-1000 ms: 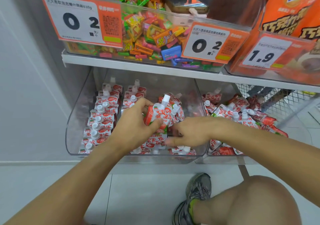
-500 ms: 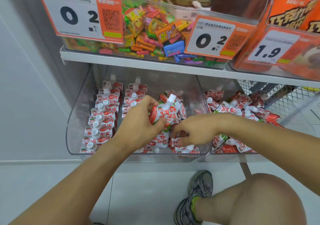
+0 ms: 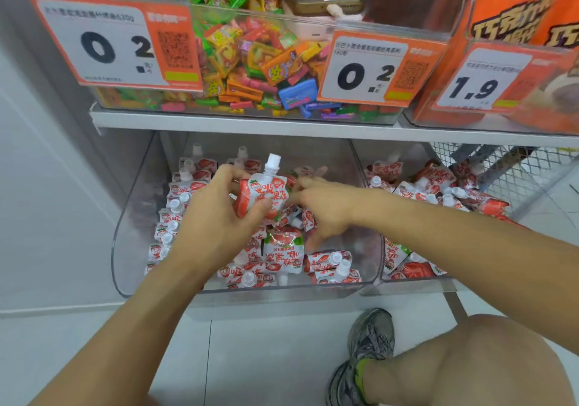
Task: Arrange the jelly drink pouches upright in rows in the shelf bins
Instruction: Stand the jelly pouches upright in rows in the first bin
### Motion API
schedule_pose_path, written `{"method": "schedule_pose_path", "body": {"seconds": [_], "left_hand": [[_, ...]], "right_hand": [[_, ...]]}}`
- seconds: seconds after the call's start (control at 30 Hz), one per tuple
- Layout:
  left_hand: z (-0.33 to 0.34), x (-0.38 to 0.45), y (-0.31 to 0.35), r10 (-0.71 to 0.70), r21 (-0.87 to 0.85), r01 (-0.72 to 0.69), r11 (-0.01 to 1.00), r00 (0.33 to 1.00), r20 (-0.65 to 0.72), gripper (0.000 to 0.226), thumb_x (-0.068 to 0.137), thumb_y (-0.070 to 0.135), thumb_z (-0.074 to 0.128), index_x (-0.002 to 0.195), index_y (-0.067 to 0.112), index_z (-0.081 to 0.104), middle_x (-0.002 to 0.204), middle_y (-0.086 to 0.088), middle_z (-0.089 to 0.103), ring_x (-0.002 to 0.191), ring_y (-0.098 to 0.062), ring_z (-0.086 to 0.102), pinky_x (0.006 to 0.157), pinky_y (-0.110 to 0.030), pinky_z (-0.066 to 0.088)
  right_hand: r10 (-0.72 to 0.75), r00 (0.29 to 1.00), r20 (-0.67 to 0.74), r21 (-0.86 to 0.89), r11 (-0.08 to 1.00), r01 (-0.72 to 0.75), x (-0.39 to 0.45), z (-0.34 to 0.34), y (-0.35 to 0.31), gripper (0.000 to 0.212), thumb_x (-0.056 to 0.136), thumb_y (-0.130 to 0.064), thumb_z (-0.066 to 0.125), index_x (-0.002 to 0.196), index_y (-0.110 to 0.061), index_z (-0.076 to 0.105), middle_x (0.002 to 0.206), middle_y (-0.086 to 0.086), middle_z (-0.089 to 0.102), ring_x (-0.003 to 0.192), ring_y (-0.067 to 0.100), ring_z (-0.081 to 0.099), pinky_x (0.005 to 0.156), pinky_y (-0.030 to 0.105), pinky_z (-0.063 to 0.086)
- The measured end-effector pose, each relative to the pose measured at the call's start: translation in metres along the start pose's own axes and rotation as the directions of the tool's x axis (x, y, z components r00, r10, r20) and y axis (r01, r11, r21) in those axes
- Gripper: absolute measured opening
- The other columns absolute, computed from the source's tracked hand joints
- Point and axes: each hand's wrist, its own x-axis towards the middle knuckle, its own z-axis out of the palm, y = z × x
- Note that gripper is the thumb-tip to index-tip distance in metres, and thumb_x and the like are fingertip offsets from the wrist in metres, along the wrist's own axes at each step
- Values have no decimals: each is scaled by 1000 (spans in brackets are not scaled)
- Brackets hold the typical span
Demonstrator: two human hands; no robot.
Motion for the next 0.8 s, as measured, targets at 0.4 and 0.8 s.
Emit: {"method": "schedule_pose_path", "body": {"seconds": [0.4,0.8], "left_hand": [[-13,-1,-5,-38,28,38,999,999,12,38,80,37,75,106,29,48,85,19,57,73,2,61,62,-16,49],[-15,-5,-4,-63,33,62,998,998,30,41,79,38,75,108,27,48,90,16,58,75,2,60,62,-13,47]], "right_hand": [[124,985,-122,222,970,-95,-8,-35,36,38,79,-44,79,112,-25,72,114,-7,68,99,16,63,78,23,45],[339,870,-359,72,939,-336,23,-16,23,44,87,-31,64,127,-14,60,127,15,60,119,35,54,97,38,49]]}}
